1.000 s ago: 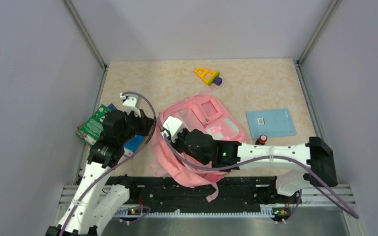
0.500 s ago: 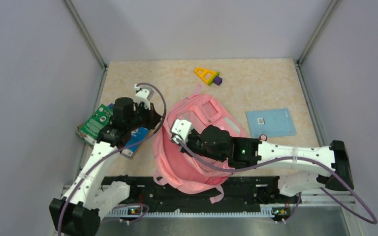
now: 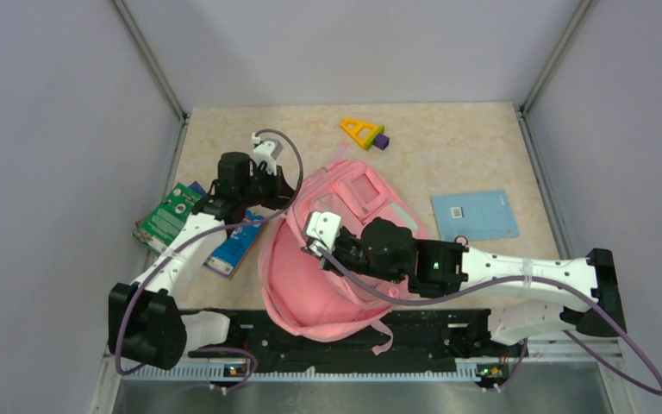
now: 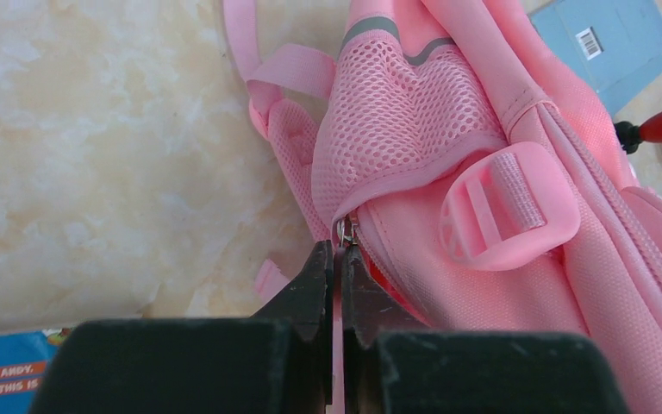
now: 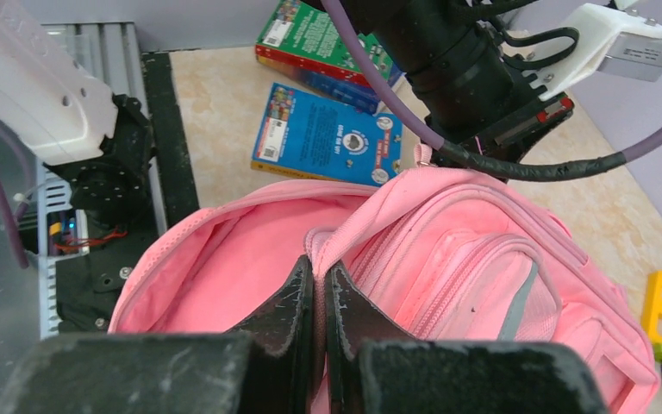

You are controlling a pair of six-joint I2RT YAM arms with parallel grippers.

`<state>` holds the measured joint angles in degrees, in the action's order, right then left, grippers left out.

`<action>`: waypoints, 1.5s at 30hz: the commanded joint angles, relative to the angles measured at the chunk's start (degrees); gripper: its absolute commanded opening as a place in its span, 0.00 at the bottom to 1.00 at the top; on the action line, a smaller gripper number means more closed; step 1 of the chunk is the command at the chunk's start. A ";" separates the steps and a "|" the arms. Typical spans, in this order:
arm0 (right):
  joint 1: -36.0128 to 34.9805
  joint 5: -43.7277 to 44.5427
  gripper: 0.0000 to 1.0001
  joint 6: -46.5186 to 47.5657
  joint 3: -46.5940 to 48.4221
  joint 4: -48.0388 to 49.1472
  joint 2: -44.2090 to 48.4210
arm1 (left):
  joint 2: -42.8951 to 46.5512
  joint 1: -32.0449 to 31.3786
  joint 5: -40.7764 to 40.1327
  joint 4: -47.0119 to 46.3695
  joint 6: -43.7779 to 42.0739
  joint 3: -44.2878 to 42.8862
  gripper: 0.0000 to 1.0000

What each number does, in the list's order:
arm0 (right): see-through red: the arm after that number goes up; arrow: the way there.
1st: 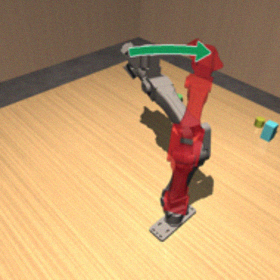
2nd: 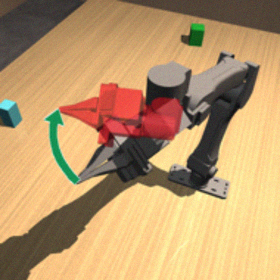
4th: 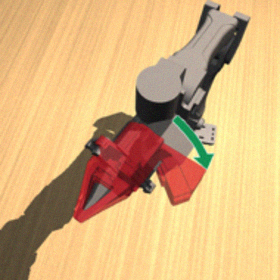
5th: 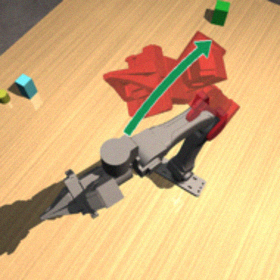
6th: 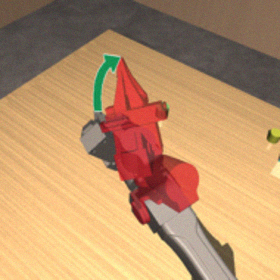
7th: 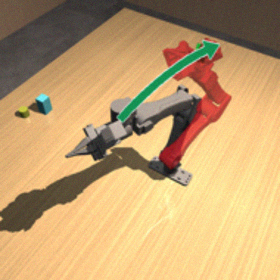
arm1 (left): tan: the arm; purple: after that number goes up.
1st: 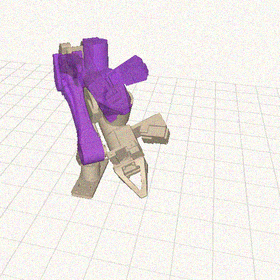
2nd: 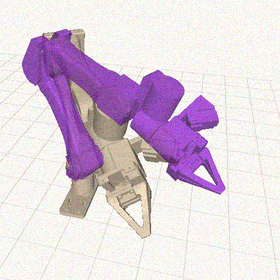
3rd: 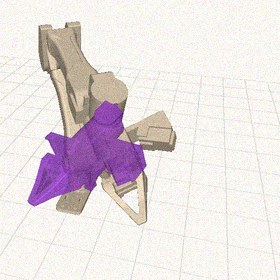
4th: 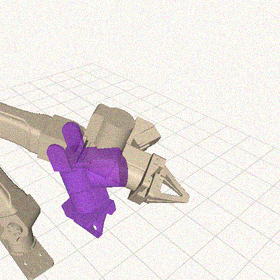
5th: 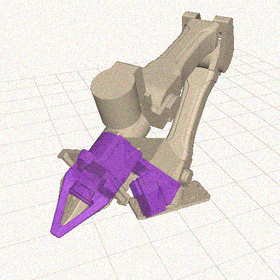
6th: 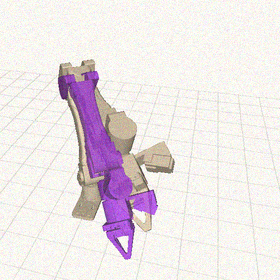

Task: Pack the student bag
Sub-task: Unzip the student bag at the center of the board, then pick up the book from the center of the board.

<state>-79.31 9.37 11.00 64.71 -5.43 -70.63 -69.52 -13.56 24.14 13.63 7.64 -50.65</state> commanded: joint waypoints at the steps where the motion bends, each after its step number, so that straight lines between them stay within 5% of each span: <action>1: -1.12 0.59 0.00 0.35 4.56 9.36 2.74 | -2.83 1.26 -2.81 -11.54 2.02 -3.59 0.00; 5: -0.82 9.01 0.00 -0.58 4.51 8.92 2.12 | -2.89 1.26 -5.83 -7.89 2.27 -4.90 0.05; 7: 0.94 12.78 0.00 -3.16 4.93 7.97 2.03 | -2.19 1.26 -9.99 -4.82 2.40 -6.02 0.22; 10: 7.36 12.65 0.00 -9.94 5.69 5.63 1.89 | 0.68 1.26 -16.42 -2.30 3.38 -5.95 0.62; 15: 14.11 12.36 0.00 -13.05 6.25 3.05 0.71 | 5.03 1.26 -21.05 1.70 4.00 -4.37 0.92; 31: 27.82 8.09 0.00 -16.05 10.82 4.55 -5.73 | 4.23 7.31 -51.06 17.92 -3.73 -2.73 0.98; 45: 30.15 -0.32 0.00 -19.08 8.83 6.94 -4.70 | -2.71 20.66 -56.14 16.55 -14.45 3.64 0.98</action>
<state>-50.30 11.94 -6.70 71.37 -5.56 -77.41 -73.38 4.54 -29.15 32.18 -2.72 -49.30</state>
